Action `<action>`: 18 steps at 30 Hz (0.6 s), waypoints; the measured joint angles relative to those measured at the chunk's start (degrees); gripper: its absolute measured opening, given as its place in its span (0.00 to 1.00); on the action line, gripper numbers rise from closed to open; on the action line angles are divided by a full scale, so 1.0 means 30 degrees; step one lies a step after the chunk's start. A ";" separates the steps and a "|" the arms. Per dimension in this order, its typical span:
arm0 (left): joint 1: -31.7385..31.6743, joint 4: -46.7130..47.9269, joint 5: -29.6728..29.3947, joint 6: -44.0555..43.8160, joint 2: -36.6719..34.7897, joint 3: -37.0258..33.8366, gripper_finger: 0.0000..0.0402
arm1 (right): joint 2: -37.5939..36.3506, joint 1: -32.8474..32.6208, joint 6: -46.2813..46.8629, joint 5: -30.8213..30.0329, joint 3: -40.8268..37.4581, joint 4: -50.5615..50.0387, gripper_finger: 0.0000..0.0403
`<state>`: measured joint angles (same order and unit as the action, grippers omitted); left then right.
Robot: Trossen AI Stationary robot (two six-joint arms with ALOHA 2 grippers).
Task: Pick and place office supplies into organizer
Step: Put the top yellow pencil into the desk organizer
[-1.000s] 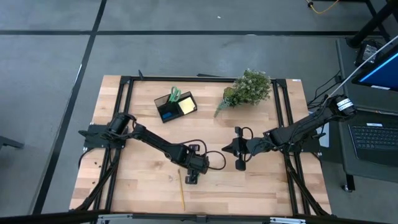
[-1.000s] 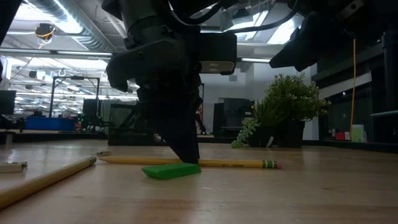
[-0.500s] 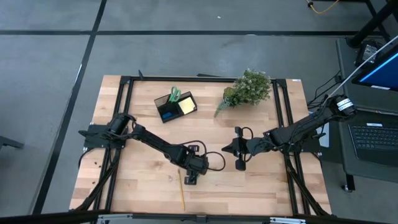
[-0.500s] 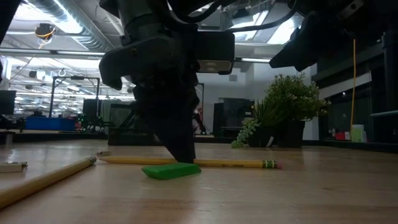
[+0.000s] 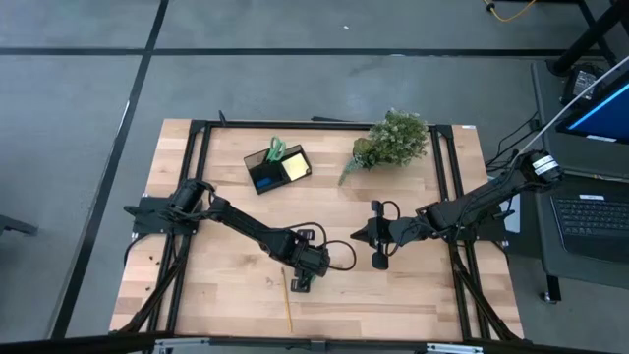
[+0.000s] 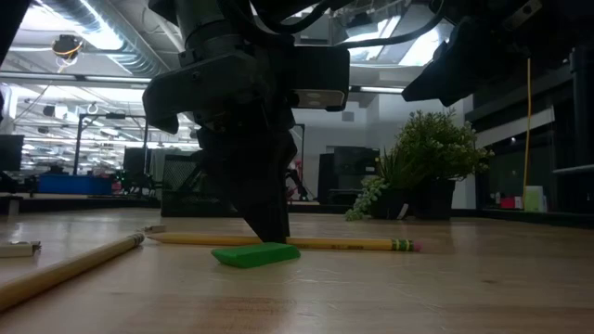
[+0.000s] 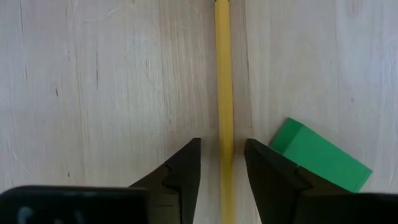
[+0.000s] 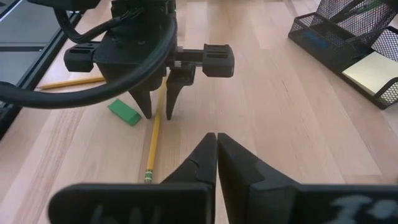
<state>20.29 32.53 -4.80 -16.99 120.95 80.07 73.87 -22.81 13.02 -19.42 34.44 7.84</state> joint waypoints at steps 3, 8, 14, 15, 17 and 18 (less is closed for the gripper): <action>-0.0012 0.0007 0.0007 0.0059 0.0000 0.0000 0.28 | 0.0000 0.0002 0.0003 0.0000 0.0000 0.0000 0.04; -0.0022 0.0015 0.0015 0.0110 0.0000 0.0007 0.23 | 0.0000 0.0000 0.0005 0.0000 0.0000 0.0000 0.04; -0.0022 0.0022 0.0022 0.0101 0.0000 0.0006 0.19 | 0.0000 0.0005 0.0011 0.0000 0.0000 0.0000 0.04; -0.0022 0.0022 0.0022 0.0095 0.0000 0.0000 0.18 | 0.0000 0.0005 0.0044 0.0000 0.0000 0.0000 0.04; -0.0022 0.0022 0.0022 0.0095 0.0000 0.0000 0.17 | 0.0000 0.0003 0.0049 0.0000 0.0000 0.0000 0.04; -0.0022 0.0022 0.0022 0.0090 0.0000 0.0000 0.17 | 0.0000 0.0006 0.0050 0.0000 0.0000 0.0000 0.04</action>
<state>20.23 32.60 -4.73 -16.73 120.95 80.07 73.87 -22.79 13.17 -19.42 34.44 7.84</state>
